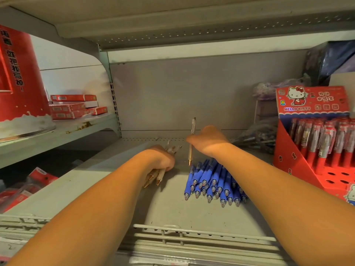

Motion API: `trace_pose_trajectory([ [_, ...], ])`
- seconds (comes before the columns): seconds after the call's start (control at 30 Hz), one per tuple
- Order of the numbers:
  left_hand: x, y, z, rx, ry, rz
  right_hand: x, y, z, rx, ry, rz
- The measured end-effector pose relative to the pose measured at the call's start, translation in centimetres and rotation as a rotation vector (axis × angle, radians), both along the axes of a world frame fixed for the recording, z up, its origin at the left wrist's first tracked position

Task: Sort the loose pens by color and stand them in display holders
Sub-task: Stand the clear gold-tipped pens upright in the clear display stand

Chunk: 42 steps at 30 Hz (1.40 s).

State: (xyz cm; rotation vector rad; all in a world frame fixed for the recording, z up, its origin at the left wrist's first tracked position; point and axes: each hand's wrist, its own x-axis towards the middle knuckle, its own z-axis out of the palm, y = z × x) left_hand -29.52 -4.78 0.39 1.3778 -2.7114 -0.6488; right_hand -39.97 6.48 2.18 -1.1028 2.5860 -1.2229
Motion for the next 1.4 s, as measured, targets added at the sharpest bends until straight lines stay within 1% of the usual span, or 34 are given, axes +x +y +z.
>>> trace_pose_trajectory([
  [0.07,0.5,-0.5,0.1,0.052,0.118,0.018,0.2,0.1,0.2,-0.089,-0.021,0.033],
  [0.1,0.6,-0.7,0.1,0.073,0.189,0.023,0.4,0.2,0.4,-0.148,-0.062,0.058],
  [0.2,0.9,-0.4,0.7,0.12,0.381,0.023,0.6,0.9,0.4,-0.367,-0.281,0.121],
  [0.3,1.2,0.5,1.4,0.143,0.53,-0.007,1.1,1.7,0.9,-0.483,-0.371,0.112],
  [0.37,1.2,1.0,1.8,0.189,0.661,-0.045,1.7,2.0,1.5,-0.576,-0.416,0.085],
  [0.47,1.2,2.1,2.7,0.29,0.857,-0.139,3.1,2.8,2.7,-0.776,-0.53,0.069],
  [0.57,1.5,3.6,3.6,0.42,1.02,-0.234,4.1,4.8,3.2,-0.915,-0.588,0.18],
  [0.63,1.7,4.9,3.9,0.492,1.086,-0.298,4.7,6.7,3.2,-0.969,-0.581,0.226],
  [0.73,2.2,7.2,4.1,0.605,1.158,-0.437,5.9,9.7,3.3,-1.001,-0.548,0.215],
  [0.83,2.7,10.0,4.8,0.696,1.21,-0.639,7.4,12.9,3.2,-1.051,-0.538,0.192],
  [0.93,3.3,13.4,5.0,0.833,1.26,-0.832,9.2,16.5,2.8,-1.115,-0.505,0.185],
  [1.07,3.7,19.0,4.6,0.985,1.247,-1.057,11.7,21.6,2.6,-1.179,-0.449,0.149],
  [1.17,3.2,23.4,4.3,1.058,1.232,-1.11,12.5,26.1,2.3,-1.209,-0.418,0.081],
  [1.3,1.9,29.1,3.6,1.142,1.209,-1.067,12.0,33.0,1.7,-1.22,-0.37,-0.024],
  [1.4,0.8,33.3,3.0,1.128,1.202,-1.039,10.4,37.9,0.8,-1.181,-0.336,-0.093],
])
